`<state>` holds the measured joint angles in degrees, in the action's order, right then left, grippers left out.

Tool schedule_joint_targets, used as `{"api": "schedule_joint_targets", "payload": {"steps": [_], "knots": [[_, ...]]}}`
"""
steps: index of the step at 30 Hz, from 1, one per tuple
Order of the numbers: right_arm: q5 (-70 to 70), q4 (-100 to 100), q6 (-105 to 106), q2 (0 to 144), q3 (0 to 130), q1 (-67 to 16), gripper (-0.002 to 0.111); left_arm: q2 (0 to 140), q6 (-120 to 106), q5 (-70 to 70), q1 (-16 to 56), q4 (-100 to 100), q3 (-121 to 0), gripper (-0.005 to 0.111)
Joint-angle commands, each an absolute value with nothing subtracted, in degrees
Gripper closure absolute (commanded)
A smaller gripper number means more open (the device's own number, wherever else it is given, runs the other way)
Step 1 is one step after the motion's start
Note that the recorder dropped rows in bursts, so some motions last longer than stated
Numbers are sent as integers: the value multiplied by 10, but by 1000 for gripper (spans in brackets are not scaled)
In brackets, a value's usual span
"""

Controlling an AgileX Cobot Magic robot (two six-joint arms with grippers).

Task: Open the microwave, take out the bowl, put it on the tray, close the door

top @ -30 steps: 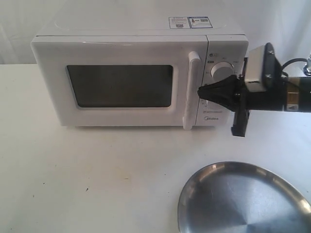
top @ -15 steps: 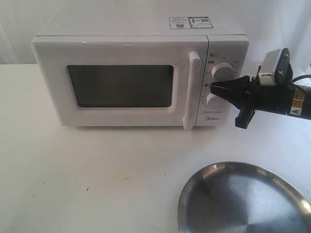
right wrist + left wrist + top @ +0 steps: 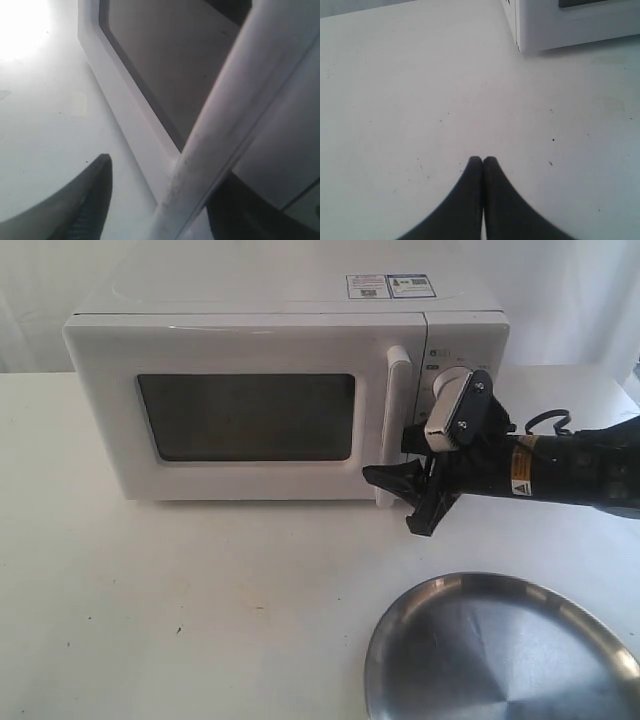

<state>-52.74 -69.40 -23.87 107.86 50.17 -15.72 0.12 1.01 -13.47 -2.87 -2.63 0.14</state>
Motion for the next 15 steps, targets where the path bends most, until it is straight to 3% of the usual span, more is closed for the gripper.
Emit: {"api": "schedule_joint_targets", "payload": {"steps": [1,15], "knots": [[-569,-689,-208,1079,520,-196,67,0,12,-134,-26,-22,0,107],[-663,-718,-195,1095,533,-225,108,0,12,-134,-26,-22,0,107]]}}
